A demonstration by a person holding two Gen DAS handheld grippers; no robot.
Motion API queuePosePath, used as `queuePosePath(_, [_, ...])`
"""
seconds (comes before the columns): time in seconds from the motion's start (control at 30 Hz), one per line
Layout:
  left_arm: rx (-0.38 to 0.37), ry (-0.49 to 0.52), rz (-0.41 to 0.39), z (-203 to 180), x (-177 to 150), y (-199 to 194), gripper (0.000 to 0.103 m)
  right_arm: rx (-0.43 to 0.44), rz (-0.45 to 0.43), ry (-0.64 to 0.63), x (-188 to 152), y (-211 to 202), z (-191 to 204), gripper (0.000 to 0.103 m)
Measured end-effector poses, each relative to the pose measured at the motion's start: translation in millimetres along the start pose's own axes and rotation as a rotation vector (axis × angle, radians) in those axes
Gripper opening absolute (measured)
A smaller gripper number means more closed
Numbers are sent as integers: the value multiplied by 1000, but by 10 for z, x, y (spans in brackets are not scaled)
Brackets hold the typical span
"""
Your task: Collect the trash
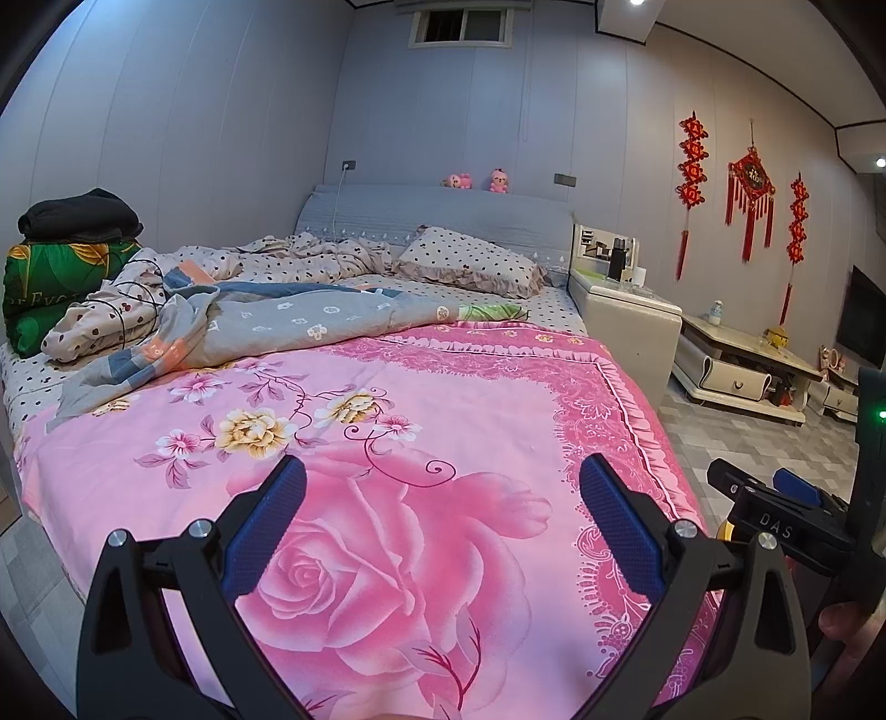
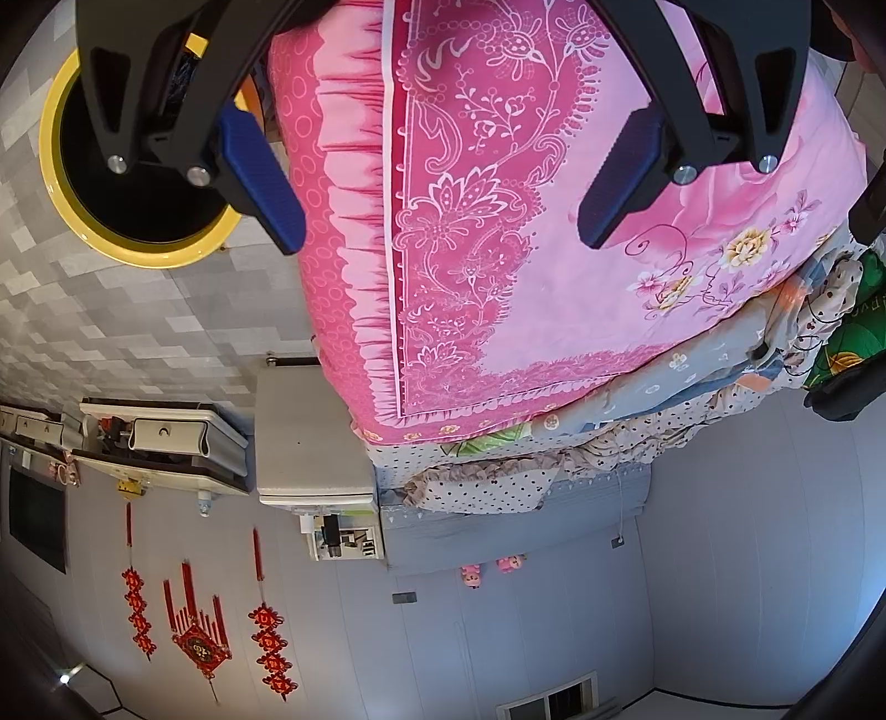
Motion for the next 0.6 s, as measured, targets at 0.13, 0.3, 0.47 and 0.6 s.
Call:
queuePosePath(0.13, [0,0,0,1,0,0,95,-1,1,0,-4,8,1,95])
queuePosePath(0.3, [0,0,0,-2,1,-2,95,0,4,2,-1,8,-14,95])
queuePosePath(0.47, [1,0,0,-4,1,-3,95,0,7,6,-9,23,-18,95])
queuePosePath(0.6, [-1,0,2,0,-1,0,95,0,7,8,-9,24,-22,95])
Point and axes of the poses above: each gripper's, at about its wrist camera, not at the fingertips, and y roughly the way its jaws point, z to its left, x to its top, the point moved 7 cm from there along y, roughly the way its jaws point, and after that the axes turned 9 degrees about z, right-handed, at the moved point
